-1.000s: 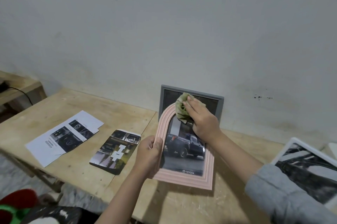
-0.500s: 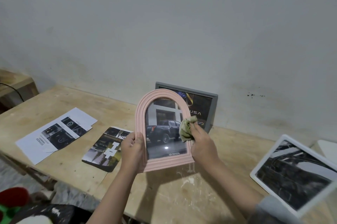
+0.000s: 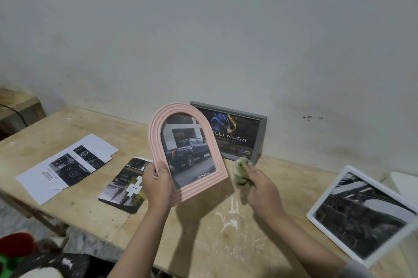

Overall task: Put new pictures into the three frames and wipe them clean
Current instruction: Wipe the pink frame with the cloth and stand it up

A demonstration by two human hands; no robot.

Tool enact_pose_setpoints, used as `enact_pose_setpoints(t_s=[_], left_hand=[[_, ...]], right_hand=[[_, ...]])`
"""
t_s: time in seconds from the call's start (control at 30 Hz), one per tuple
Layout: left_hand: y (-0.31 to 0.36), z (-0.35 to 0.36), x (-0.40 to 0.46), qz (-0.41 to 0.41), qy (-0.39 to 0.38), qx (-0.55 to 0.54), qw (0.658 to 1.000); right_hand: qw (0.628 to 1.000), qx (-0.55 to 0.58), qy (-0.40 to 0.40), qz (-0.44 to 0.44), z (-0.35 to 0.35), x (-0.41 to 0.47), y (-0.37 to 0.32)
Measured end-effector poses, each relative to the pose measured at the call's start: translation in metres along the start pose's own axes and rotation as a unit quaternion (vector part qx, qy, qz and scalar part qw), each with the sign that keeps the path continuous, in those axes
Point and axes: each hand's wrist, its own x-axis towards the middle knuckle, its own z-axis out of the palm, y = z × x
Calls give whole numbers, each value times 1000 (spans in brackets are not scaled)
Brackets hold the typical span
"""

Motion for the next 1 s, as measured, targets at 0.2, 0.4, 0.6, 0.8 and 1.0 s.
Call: enact_pose_setpoints(t_s=[0.2, 0.4, 0.6, 0.8, 1.0], left_hand=[[-1, 17, -27, -43, -25, -52, 997], [6, 27, -54, -31, -34, -69, 997], [-3, 32, -53, -111, -25, -126, 986], [-12, 22, -52, -114, -41, -140, 983], [-18, 17, -53, -107, -57, -121, 985]], right_hand=[[997, 66, -15, 45, 16, 4, -17], [974, 169, 8, 153, 41, -20, -45], [948, 264, -40, 174, 48, -51, -76], [850, 439, -181, 227, 39, -67, -69], [821, 476, -235, 212, 2, -30, -59]])
